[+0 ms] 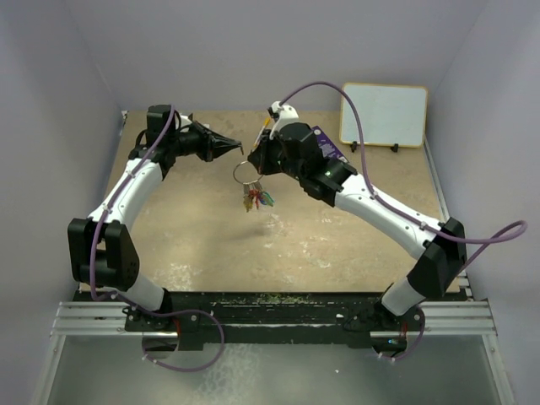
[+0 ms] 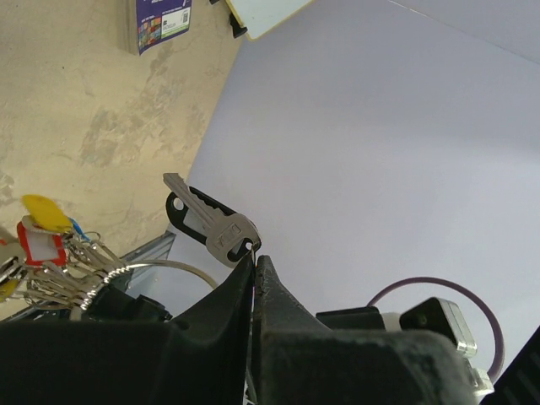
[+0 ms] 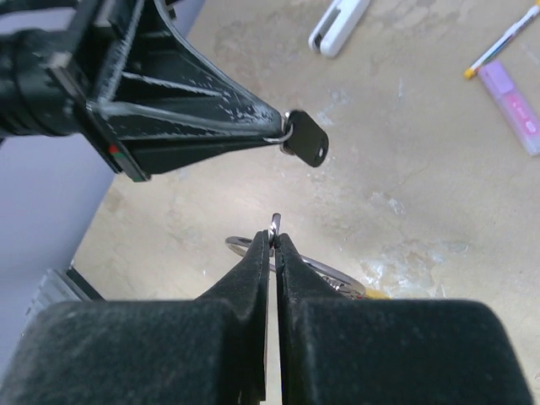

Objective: Put the keys on the keyring

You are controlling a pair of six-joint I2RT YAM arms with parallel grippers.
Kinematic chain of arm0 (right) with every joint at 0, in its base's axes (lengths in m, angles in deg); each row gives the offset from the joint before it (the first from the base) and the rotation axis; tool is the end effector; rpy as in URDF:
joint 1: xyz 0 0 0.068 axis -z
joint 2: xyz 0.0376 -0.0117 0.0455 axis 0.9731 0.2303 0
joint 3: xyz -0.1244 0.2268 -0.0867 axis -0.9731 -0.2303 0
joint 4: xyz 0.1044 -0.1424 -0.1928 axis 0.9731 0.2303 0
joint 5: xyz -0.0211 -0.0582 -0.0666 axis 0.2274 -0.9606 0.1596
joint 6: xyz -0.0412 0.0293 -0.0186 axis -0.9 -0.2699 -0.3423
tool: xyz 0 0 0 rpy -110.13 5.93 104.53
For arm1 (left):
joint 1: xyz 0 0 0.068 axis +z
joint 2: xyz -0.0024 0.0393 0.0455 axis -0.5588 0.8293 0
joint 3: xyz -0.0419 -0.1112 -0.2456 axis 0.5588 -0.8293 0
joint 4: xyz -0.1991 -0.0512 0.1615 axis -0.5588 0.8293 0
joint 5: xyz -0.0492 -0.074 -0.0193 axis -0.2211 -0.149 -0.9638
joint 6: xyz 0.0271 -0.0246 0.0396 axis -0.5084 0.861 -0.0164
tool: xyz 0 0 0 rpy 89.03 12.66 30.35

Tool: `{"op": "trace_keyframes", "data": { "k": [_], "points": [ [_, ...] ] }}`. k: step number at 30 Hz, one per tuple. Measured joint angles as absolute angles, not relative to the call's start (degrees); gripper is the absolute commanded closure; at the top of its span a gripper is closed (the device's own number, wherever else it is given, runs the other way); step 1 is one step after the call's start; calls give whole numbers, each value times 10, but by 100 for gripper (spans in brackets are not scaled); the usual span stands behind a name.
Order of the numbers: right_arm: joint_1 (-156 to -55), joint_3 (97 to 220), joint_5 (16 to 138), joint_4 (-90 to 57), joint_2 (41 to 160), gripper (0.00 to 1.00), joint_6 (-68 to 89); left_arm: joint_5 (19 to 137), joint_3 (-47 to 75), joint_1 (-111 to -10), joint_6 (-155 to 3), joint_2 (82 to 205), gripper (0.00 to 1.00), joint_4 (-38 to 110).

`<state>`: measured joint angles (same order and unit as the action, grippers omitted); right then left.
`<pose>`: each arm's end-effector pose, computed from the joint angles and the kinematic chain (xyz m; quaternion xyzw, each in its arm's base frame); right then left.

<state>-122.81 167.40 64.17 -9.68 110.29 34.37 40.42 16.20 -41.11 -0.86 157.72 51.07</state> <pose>0.2670 0.2726 0.3828 -0.0748 0.7842 0.3530 0.5048 0.3498 -0.0696 0.3252 -0.3481 0.7362 -0.5747 0.0803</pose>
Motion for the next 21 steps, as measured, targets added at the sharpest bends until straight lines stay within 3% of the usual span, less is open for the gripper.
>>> {"op": "trace_keyframes", "data": {
  "k": [21],
  "points": [
    [-1231,1727,614,-105,1140,100,298,394,159,-411,-6,1577,96,502]
  ]
}}
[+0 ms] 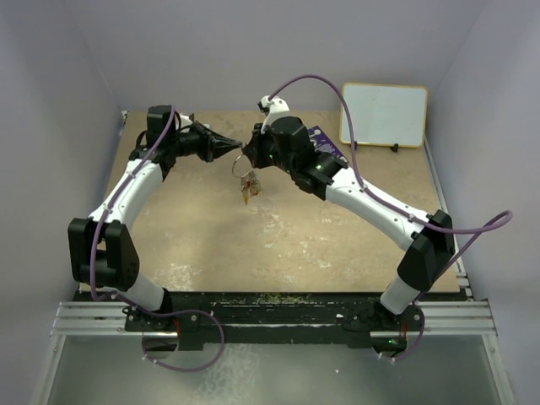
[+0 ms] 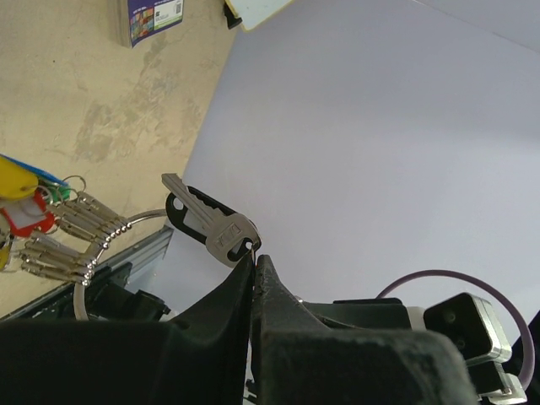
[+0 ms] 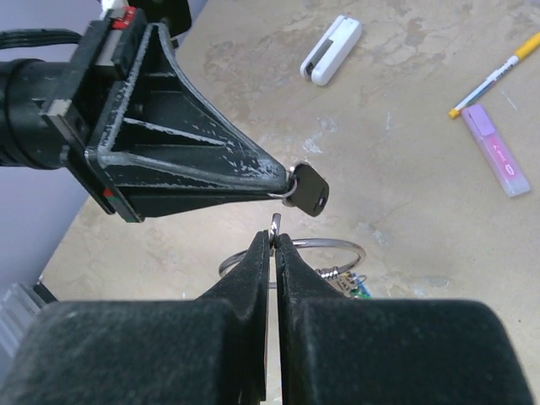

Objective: Put the keys on the keyring

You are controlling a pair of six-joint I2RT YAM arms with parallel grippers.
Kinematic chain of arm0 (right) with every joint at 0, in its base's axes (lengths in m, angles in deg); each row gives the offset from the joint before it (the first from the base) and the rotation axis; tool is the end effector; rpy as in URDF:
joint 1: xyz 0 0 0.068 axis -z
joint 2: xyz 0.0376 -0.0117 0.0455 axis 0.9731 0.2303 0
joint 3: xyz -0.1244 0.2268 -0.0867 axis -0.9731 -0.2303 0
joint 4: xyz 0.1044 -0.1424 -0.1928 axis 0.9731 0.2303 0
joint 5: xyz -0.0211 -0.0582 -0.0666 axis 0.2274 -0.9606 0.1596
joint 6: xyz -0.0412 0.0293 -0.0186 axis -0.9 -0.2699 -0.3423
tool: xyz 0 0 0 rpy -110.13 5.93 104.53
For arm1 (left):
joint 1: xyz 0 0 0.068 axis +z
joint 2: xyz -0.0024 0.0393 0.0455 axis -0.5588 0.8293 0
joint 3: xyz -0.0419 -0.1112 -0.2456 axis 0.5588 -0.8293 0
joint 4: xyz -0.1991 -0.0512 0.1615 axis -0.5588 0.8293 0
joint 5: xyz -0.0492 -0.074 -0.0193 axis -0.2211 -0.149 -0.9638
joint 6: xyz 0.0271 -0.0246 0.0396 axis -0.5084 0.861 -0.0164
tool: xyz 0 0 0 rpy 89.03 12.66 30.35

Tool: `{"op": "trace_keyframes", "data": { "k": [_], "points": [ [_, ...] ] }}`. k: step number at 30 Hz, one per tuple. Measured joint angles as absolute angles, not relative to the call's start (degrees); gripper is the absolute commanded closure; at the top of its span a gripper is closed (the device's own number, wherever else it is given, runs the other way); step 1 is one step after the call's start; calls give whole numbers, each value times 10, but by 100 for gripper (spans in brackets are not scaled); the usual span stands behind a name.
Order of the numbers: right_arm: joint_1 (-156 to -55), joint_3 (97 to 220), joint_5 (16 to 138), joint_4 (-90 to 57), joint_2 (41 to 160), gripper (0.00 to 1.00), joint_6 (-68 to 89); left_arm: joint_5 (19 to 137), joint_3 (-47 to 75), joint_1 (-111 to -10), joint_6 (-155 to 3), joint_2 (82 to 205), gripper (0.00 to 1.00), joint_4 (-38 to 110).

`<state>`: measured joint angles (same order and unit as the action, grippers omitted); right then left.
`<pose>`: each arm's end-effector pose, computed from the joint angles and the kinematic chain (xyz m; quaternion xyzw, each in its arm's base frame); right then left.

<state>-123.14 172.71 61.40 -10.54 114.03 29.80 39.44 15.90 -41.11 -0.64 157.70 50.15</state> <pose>0.2784 0.2853 0.3933 -0.0899 0.7690 0.3288 0.5408 0.3498 -0.0700 0.3251 -0.3414 0.7351 -0.5806 0.0769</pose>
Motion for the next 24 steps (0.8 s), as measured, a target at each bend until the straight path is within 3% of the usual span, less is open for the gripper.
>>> {"op": "trace_keyframes", "data": {
  "k": [16,24],
  "points": [
    [-1231,1539,722,-214,1023,100,214,246,130,-398,-40,1577,96,430],
    [-1231,1550,728,-209,963,100,187,166,130,-396,-72,1577,96,385]
  ]
}}
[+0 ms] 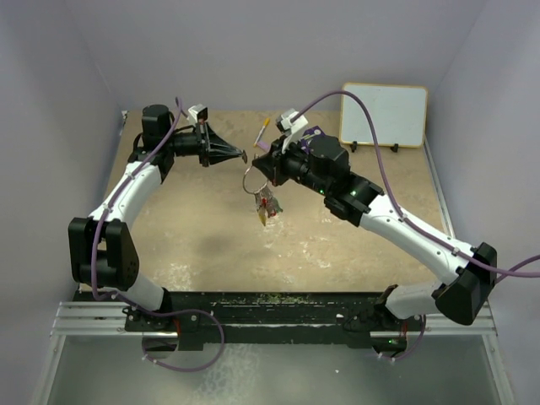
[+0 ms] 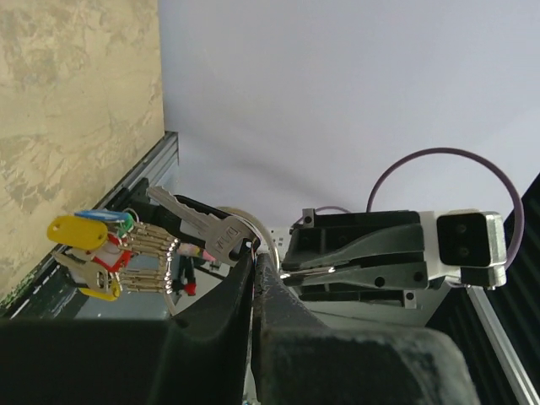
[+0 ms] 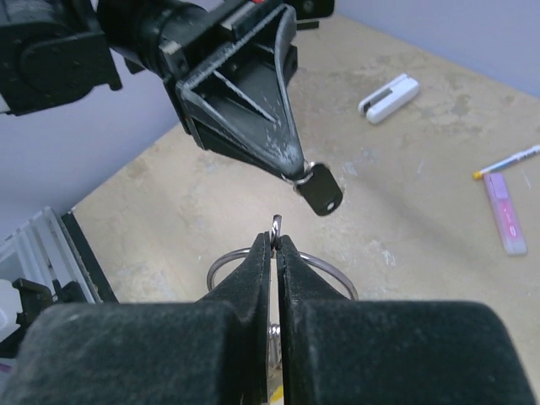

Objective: Put the keys on the keyring

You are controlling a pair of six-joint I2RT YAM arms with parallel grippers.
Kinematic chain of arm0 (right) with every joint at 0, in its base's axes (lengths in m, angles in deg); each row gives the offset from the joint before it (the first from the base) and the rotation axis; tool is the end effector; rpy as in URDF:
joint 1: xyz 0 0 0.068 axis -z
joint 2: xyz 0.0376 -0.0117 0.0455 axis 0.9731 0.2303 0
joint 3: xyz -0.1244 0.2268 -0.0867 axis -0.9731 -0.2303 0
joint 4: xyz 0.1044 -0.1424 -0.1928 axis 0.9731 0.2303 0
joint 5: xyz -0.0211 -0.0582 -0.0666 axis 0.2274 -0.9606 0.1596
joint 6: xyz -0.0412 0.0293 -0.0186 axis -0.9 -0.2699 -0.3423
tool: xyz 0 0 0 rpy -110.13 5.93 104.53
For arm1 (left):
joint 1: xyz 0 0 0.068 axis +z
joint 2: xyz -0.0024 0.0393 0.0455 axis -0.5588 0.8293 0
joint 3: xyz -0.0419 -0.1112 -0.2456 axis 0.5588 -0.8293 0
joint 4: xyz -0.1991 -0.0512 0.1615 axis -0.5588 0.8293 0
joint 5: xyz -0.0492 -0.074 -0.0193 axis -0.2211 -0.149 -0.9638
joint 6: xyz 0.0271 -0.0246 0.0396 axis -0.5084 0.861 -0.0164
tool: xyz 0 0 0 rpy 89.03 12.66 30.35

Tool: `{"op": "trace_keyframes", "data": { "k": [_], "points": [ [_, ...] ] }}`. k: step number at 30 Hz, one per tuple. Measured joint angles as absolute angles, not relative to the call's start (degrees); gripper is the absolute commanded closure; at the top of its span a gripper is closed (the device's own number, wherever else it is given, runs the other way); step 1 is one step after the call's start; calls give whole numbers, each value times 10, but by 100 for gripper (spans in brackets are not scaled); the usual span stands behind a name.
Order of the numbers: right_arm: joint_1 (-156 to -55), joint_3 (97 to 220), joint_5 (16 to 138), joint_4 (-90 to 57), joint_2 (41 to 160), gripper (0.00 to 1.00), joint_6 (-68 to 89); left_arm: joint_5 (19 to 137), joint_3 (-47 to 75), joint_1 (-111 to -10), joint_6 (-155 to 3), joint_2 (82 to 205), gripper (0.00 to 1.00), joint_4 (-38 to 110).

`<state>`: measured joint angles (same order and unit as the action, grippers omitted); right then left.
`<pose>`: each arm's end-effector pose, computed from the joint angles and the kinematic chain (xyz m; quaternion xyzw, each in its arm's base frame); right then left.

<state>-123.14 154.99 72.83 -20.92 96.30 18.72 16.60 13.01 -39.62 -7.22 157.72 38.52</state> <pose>0.2191 0.2332 0.4073 -0.2104 0.6828 0.3753 0.5905 0.3447 -0.0676 0.3300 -0.1367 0.7325 -0.6661 0.0342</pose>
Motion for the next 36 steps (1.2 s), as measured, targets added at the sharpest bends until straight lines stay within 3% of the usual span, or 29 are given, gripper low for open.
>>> {"op": "trace_keyframes", "data": {
  "k": [36],
  "points": [
    [-1232,1599,786,-242,1040,100,133,121,130,-396,-129,1539,96,410]
  ]
}}
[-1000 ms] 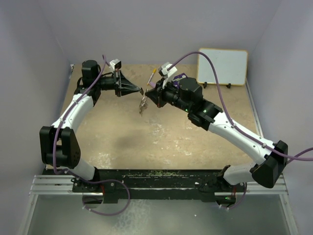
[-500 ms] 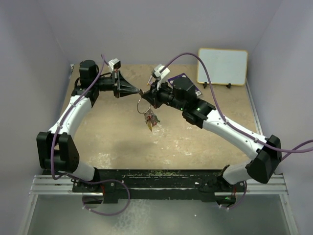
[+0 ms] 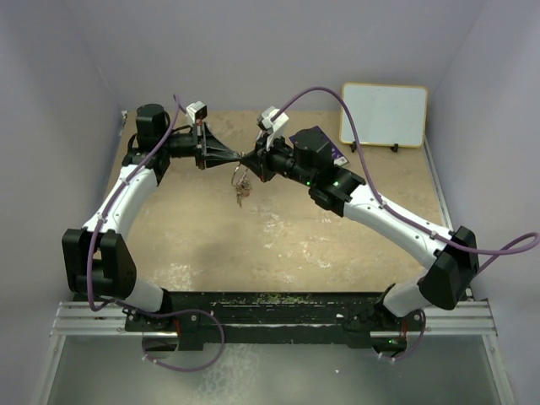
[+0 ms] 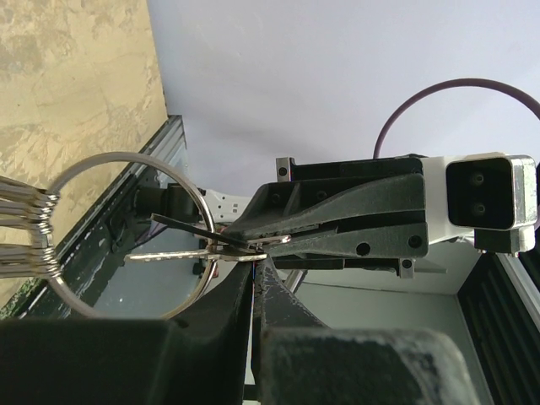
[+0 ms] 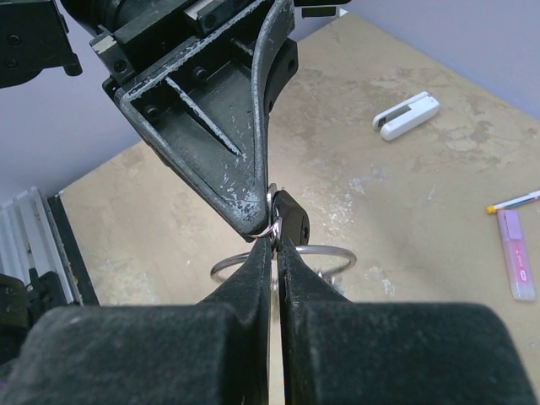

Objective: Put the keys on the keyring

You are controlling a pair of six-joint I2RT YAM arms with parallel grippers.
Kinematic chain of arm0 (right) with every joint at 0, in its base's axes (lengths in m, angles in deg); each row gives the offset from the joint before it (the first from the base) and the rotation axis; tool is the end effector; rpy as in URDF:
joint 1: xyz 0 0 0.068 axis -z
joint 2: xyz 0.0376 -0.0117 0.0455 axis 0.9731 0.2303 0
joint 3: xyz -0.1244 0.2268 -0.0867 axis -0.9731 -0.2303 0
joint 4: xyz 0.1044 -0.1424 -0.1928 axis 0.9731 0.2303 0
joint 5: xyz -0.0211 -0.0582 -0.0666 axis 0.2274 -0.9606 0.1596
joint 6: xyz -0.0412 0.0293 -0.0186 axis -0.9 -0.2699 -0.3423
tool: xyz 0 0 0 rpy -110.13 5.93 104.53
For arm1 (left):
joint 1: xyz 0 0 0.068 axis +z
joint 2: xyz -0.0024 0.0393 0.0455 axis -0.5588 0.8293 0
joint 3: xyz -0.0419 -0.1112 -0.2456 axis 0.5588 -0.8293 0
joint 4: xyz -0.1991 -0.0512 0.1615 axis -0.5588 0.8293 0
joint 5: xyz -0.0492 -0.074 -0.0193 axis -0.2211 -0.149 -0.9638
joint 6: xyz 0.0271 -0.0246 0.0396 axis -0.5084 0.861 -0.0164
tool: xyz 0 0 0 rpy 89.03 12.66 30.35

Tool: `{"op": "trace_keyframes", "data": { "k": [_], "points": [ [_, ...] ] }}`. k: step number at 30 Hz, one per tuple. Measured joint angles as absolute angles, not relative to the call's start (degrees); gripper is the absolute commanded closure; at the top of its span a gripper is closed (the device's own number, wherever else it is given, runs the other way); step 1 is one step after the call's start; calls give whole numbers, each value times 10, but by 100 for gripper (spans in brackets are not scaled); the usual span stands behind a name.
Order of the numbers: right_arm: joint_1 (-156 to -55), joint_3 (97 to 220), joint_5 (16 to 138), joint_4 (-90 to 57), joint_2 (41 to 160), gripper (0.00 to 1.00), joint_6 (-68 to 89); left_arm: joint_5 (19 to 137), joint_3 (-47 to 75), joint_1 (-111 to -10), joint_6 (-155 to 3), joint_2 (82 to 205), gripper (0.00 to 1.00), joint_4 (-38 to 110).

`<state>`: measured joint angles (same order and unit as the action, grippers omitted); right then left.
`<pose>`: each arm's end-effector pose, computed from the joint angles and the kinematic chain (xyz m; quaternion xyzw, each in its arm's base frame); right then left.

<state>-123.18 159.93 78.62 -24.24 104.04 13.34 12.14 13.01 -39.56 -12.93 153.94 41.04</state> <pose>0.2414 0.2622 0.4016 -0.2747 0.6561 0.3796 0.5916 0.3262 -0.0663 0.3484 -0.0674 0.7321 -0.6761 0.0490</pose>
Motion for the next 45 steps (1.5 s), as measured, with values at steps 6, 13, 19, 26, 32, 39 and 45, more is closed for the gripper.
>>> {"op": "trace_keyframes", "data": {
  "k": [6,13,19,26,32,39,45],
  "points": [
    [-1232,1599,790,-242,1041,100,133,121,130,-396,-129,1539,96,410],
    [-1232,1600,795,-240,1041,100,133,120,130,-396,-129,1539,96,409],
    [-1233,1600,796,-240,1041,100,133,117,130,-395,-129,1539,96,408],
    [-1239,1600,795,-232,1038,100,131,107,130,-394,-129,1539,96,407],
    [-1249,1600,798,-219,1018,100,129,101,130,-395,-129,1539,96,393],
    [-1255,1600,798,-206,967,100,123,99,128,-395,-129,1539,96,377],
    [-1255,1596,800,-210,960,100,118,92,126,-395,-119,1538,96,352]
  ]
}}
